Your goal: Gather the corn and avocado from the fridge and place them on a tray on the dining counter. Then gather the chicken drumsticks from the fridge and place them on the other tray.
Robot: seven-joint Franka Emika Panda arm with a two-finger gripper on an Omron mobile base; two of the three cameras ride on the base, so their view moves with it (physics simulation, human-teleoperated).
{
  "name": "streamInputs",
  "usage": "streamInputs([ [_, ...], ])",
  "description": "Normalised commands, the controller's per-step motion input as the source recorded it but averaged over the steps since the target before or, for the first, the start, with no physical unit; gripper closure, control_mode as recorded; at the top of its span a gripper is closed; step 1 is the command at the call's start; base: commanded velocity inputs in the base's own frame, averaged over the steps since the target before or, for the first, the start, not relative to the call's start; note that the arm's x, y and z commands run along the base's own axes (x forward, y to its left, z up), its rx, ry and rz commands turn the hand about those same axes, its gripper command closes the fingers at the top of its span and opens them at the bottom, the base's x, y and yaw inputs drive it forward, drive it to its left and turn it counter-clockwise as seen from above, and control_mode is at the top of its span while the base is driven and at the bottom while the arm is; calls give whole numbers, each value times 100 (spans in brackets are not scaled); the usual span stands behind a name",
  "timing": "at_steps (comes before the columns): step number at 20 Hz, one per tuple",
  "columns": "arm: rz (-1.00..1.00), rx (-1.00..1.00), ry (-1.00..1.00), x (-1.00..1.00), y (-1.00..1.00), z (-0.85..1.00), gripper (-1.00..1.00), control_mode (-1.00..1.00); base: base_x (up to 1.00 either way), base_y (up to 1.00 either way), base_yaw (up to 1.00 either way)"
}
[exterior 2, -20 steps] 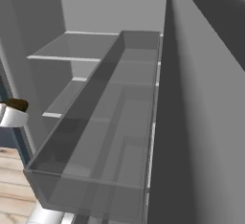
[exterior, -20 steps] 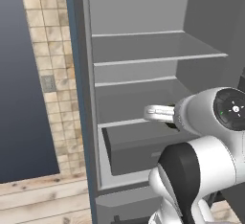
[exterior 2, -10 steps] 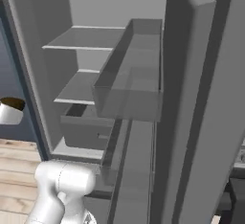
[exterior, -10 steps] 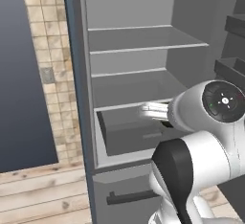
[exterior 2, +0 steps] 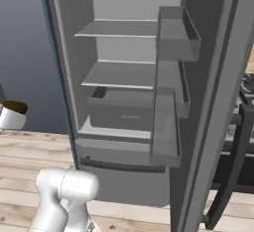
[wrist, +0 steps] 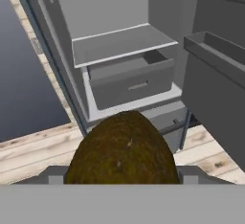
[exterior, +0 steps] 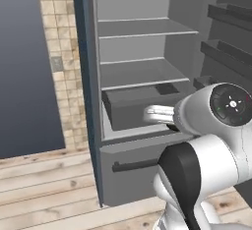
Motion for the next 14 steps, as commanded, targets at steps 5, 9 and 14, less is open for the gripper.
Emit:
streamInputs([
  [5,0,0,0,0,0,0,100,100,-93,52,-3],
  [9,0,0,0,0,0,0,100,100,-93,49,-4],
  [14,0,0,0,0,0,0,100,100,-80,58,-8],
])
